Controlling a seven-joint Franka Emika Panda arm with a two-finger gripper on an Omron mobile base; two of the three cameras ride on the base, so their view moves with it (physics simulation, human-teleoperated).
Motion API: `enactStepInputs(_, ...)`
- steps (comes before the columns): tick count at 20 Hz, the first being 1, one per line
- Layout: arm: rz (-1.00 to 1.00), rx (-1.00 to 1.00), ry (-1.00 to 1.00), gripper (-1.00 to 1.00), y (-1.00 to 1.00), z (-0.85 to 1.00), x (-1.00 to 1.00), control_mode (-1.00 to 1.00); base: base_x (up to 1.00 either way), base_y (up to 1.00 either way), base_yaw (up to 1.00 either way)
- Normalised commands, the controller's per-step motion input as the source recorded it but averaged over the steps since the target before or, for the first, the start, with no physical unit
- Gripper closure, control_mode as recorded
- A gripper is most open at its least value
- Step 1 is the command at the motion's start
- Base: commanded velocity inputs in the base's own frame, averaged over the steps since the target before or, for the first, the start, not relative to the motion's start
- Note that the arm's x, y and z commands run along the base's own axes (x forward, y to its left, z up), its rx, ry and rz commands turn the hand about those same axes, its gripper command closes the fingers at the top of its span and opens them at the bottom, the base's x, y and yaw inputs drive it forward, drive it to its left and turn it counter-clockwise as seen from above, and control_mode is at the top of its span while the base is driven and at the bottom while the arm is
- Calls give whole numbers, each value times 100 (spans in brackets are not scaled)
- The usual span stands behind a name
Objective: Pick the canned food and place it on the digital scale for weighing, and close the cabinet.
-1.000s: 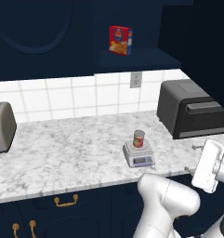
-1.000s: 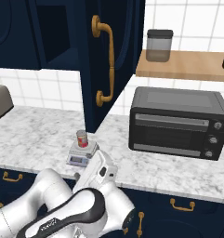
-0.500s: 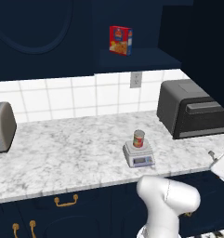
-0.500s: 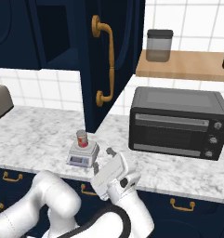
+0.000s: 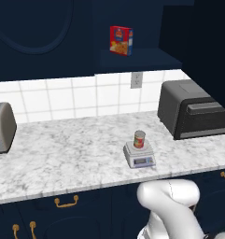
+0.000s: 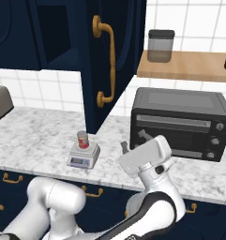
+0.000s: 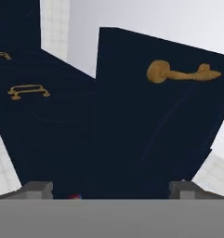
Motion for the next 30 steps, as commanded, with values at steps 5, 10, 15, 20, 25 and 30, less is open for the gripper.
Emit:
enactStepInputs(5, 10, 6, -1, -100, -48, 52, 26, -100, 0, 0, 0)
enactStepInputs(10, 17, 0, -10, -100, 2, 77, 30, -100, 0, 0, 0)
enactStepInputs(15, 28, 0, -16, -100, 24, 60, 43, -100, 0, 0, 0)
enactStepInputs(20, 10, -4, -3, -100, 72, 36, 64, -100, 0, 0, 0)
enactStepInputs(25, -2, -6, 0, -100, 74, 28, 36, -100, 0, 0, 0)
enactStepInputs(30, -27, -9, 0, -100, 96, 22, 24, -100, 0, 0, 0)
